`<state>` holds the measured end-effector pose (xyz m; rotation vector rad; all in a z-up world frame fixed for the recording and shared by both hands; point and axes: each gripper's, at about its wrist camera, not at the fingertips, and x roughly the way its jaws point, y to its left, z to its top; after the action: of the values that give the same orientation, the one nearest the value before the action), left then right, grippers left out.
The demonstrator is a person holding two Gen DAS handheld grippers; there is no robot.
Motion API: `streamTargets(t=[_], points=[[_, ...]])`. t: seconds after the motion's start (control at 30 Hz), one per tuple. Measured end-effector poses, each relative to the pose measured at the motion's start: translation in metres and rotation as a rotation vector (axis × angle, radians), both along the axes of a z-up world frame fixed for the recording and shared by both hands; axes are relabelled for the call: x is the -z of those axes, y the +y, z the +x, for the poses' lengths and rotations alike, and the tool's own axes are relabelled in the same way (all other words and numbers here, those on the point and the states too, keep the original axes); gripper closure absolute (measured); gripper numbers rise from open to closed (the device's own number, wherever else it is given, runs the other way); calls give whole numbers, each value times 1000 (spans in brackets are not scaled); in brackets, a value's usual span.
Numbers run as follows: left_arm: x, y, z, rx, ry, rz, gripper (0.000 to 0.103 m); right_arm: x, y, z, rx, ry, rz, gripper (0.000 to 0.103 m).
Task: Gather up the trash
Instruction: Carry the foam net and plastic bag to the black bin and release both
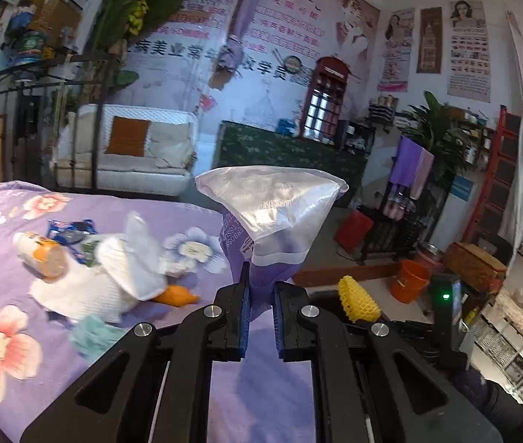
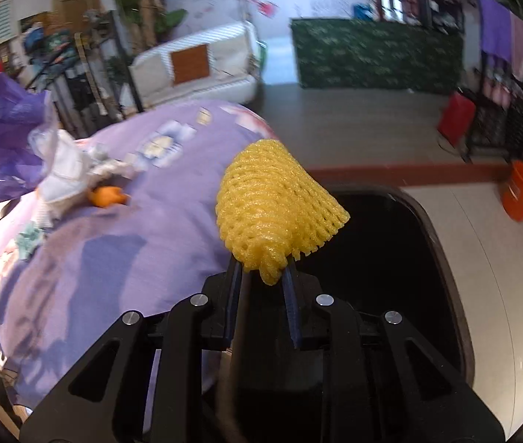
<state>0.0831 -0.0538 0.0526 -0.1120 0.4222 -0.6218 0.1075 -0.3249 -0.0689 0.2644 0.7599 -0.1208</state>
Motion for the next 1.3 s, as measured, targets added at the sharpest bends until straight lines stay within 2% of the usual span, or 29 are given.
streamTargets(t=[0.2, 0.3, 0.37, 0.4, 0.43, 0.57, 0.67, 0.87, 1.03, 1.1, 1.17, 1.3], points=[[18, -48, 6, 112, 37, 31, 92, 44, -47, -8, 121, 157, 52, 79], [24, -66, 6, 149, 58, 48, 92, 62, -55, -8, 136, 231, 44, 68], [30, -76, 6, 172, 71, 62, 92, 69, -59, -12, 148, 243, 50, 56], [30, -78, 5, 180, 75, 68, 92, 72, -62, -14, 155, 250, 44, 43], [32, -84, 6, 191, 81, 78, 92, 73, -63, -13, 161, 256, 37, 38], [43, -100, 3, 226, 106, 105, 92, 77, -68, -15, 176, 266, 16, 37], [52, -112, 3, 249, 127, 128, 92, 74, -78, -21, 200, 248, 11, 37], [67, -136, 5, 300, 161, 161, 92, 37, -100, -38, 322, 138, -56, 33], [81, -164, -4, 274, 172, 190, 92, 10, -124, -60, 428, 38, -88, 29], [85, -172, -11, 276, 191, 179, 92, 4, -134, -66, 456, 24, -100, 28], [90, -180, -18, 268, 184, 211, 92, 0, -144, -68, 474, 22, -96, 28], [100, -186, -15, 269, 232, 243, 92, -5, -156, -72, 495, 20, -96, 27]])
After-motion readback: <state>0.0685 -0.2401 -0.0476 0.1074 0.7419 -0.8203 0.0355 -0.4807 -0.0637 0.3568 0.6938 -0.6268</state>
